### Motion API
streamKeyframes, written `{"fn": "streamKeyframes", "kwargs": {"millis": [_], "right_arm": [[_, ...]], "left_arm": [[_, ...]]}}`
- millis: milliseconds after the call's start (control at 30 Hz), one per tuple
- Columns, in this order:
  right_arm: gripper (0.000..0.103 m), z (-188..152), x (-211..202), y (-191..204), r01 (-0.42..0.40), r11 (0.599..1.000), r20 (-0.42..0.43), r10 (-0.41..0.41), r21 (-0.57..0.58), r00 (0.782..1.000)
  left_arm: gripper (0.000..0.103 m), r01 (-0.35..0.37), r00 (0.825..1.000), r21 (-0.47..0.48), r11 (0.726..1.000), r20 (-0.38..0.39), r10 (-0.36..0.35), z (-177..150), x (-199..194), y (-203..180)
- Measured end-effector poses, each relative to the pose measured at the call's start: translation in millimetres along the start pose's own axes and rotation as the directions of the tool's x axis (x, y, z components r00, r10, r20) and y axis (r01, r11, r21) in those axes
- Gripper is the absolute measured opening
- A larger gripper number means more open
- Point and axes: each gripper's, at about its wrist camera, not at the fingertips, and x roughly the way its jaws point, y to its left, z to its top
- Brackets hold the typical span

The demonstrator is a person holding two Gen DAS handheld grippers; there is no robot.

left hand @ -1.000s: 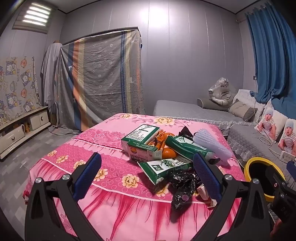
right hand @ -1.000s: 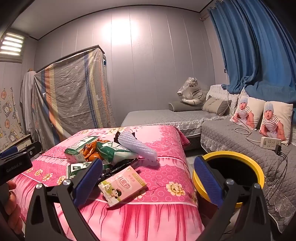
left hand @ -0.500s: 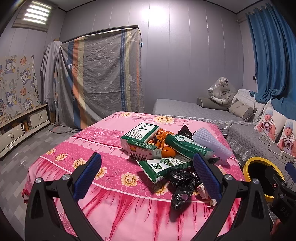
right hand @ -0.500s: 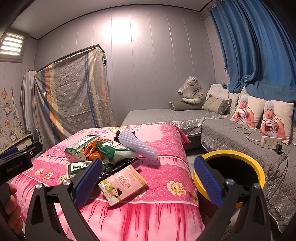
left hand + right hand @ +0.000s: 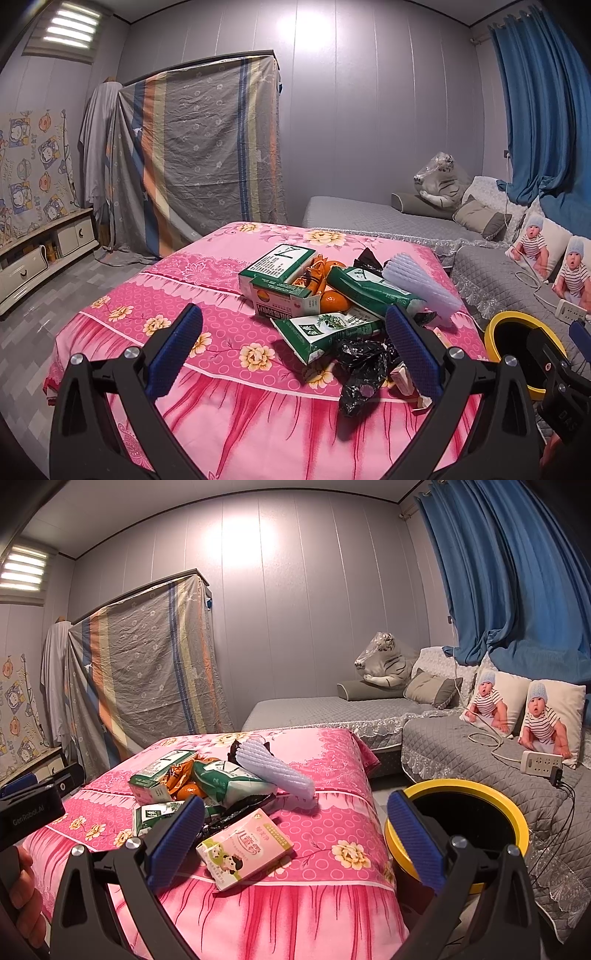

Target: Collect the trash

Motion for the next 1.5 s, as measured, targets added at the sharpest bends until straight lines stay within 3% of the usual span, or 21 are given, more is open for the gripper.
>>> {"fn": "streamKeyframes", "kwargs": {"millis": [1500], "right_arm": [[0.096,1.6,-1.8,-5.4,0.001,1.0,0.003,-0.001,0.004,1.0]], "left_arm": [[0.095,0.016,1.0,0.006,1.0,-0.006,-0.016,2.5,-0.1,-5.4]]}}
